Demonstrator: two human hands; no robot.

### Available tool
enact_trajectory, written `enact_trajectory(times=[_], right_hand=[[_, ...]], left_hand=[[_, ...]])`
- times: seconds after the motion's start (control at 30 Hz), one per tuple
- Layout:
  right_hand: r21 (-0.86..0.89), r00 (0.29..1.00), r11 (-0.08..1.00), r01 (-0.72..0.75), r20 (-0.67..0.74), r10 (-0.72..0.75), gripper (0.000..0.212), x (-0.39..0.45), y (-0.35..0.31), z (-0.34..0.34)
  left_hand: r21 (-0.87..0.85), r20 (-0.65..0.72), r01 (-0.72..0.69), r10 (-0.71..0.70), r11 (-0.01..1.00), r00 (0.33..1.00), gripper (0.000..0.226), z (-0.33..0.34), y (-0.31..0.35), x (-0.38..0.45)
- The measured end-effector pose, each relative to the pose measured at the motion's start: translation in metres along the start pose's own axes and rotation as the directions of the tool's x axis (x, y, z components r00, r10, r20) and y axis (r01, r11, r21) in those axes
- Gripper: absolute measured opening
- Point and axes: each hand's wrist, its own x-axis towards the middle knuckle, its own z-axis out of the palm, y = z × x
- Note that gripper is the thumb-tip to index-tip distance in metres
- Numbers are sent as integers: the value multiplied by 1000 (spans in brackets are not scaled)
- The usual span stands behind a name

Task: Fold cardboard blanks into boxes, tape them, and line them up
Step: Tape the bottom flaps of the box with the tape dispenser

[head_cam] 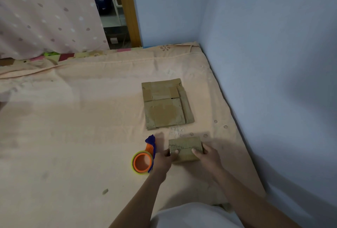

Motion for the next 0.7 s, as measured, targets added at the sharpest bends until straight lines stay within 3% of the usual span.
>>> enact_trajectory(times=[0.13, 0.27, 0.33, 0.43, 0.53, 0.63, 0.7], right_hand=[[167, 990, 978, -122, -45, 131, 42, 5, 3, -1], [174, 973, 959, -226, -13, 231, 30, 14, 11, -7], [21, 979, 979, -202, -20, 203, 26, 19, 8, -11], [-454, 998, 891, -18, -64, -13, 28, 15, -21, -17], [-576, 967, 780, 246, 93, -236, 36, 17, -52, -8], [-684, 940, 650, 331, 300, -163, 34, 26, -74, 7], [-733, 936, 609, 304, 349, -48, 42, 29, -86, 10]], left_hand=[[22, -16, 33, -32, 999, 999, 24, 4, 5, -4], [-53, -48, 117, -119, 992, 992, 26, 15, 2, -4], [-143, -76, 183, -195, 973, 978, 21, 19, 6, -4], [-299, -23, 298, -319, 906, 947, 17, 22, 14, -7], [-444, 104, 412, -411, 796, 906, 26, 27, 25, -19], [-568, 152, 432, -426, 700, 892, 41, 28, 26, -20], [-613, 140, 402, -407, 680, 903, 48, 27, 25, -18]])
